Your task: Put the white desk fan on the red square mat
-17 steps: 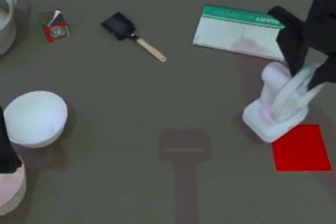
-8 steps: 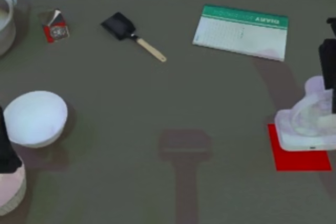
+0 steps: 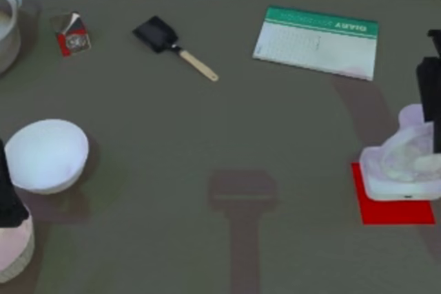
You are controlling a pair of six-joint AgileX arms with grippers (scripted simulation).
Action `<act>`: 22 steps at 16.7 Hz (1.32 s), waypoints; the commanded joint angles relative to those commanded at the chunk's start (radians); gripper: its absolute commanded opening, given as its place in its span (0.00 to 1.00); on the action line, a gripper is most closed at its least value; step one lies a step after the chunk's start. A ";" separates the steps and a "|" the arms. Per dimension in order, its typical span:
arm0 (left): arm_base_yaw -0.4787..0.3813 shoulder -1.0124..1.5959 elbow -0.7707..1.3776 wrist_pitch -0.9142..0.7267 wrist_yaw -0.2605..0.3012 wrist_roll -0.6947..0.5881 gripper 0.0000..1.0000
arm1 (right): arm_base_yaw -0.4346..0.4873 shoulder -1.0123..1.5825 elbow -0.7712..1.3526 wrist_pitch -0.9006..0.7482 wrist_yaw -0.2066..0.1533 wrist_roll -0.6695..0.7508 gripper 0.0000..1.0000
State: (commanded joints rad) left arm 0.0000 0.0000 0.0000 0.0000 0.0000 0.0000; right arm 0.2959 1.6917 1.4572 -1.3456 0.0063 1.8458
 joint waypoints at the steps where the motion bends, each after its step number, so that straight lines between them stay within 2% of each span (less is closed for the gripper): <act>1: 0.000 0.000 0.000 0.000 0.000 0.000 1.00 | -0.002 0.002 -0.023 0.028 0.000 0.000 0.00; 4: 0.000 0.000 0.000 0.000 0.000 0.000 1.00 | -0.005 0.008 -0.083 0.092 -0.001 0.000 0.00; 8: 0.000 0.000 0.000 0.000 0.000 0.000 1.00 | -0.005 0.009 -0.086 0.095 -0.001 0.001 0.00; 21: 0.000 0.000 0.000 0.000 0.000 0.000 1.00 | -0.005 0.009 -0.086 0.095 -0.001 0.001 0.98; 22: 0.000 0.000 0.000 0.000 0.000 0.000 1.00 | -0.005 0.009 -0.086 0.095 -0.001 0.001 1.00</act>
State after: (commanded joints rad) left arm 0.0000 0.0000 0.0000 0.0000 0.0000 0.0000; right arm 0.2910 1.7005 1.3711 -1.2505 0.0055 1.8464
